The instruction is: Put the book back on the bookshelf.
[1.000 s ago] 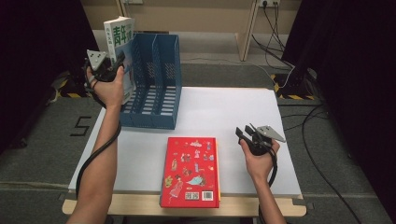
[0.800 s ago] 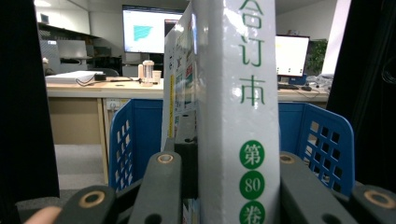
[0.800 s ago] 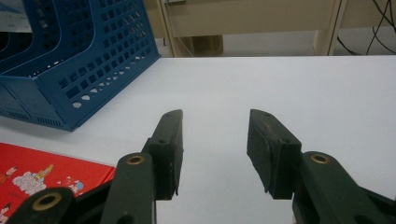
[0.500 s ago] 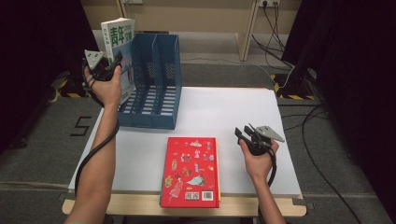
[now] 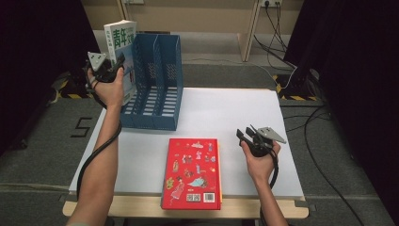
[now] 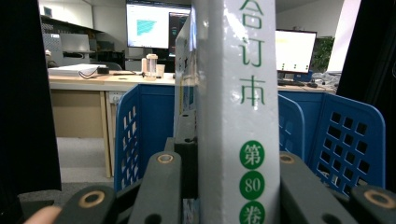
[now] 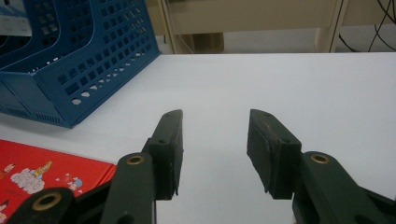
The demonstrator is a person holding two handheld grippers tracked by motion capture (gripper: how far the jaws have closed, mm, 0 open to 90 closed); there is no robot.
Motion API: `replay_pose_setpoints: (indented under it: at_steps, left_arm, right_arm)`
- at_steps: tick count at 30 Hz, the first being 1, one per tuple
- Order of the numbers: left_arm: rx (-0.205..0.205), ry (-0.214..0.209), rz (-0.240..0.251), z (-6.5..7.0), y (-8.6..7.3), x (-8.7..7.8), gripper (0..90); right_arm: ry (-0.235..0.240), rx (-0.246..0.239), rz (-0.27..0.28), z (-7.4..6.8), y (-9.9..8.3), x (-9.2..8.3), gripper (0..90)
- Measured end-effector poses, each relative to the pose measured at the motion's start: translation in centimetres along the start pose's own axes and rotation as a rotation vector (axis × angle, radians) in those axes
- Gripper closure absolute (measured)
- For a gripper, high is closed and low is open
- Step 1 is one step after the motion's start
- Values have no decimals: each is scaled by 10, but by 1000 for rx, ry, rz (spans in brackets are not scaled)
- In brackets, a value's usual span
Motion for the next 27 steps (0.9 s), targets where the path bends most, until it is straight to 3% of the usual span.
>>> replay_pose_setpoints:
  at_steps: [16,27]
  left_arm:
    - [4,-12,32,0,-10,3,734]
    - [8,-16,18,-1,-20,2,734]
  right_arm:
    - [-2,0,-6,1,-1,1,564]
    - [-1,-1,-6,1,-2,1,564]
Point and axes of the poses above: each handheld gripper's, and its own axes: x roughly forward along the jaws, y roughly out of its top, z roughly to its right, the point moved 9 cm from there along x, roughly forward along the jaws, and after that the axes turned 14 degrees about x, right-handed, at the moved point
